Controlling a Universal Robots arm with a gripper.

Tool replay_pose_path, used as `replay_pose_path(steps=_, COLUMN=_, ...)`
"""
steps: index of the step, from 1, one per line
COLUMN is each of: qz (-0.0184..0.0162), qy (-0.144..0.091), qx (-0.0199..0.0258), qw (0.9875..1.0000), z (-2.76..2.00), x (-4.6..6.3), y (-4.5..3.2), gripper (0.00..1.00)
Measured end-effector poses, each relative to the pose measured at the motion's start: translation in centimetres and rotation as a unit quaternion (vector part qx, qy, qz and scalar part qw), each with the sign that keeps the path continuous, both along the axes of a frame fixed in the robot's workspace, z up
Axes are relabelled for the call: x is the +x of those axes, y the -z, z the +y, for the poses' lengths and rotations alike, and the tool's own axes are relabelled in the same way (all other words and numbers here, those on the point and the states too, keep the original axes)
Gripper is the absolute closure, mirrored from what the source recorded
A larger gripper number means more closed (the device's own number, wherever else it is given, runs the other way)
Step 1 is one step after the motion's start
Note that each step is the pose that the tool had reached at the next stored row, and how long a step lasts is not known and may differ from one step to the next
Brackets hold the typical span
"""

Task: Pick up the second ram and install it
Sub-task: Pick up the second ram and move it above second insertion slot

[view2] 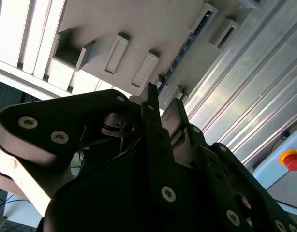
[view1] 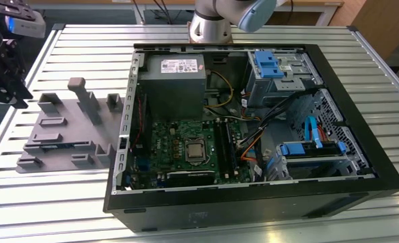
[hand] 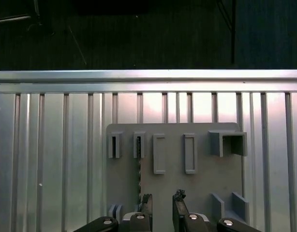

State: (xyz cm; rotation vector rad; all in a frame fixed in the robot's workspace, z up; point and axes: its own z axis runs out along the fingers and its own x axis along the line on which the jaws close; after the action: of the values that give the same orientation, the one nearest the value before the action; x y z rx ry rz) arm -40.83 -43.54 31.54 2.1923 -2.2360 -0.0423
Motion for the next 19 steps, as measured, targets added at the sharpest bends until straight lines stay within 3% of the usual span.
replay_pose_path(steps=8, qz=0.0, qy=-0.005, qx=0.0, qw=1.0, z=-0.27, x=0.0, y=0.66, gripper=0.69)
replay_pose_path(steps=19, qz=0.0, qy=-0.009, qx=0.0, qw=1.0, z=-0.46, x=0.0, y=0.98, gripper=0.69)
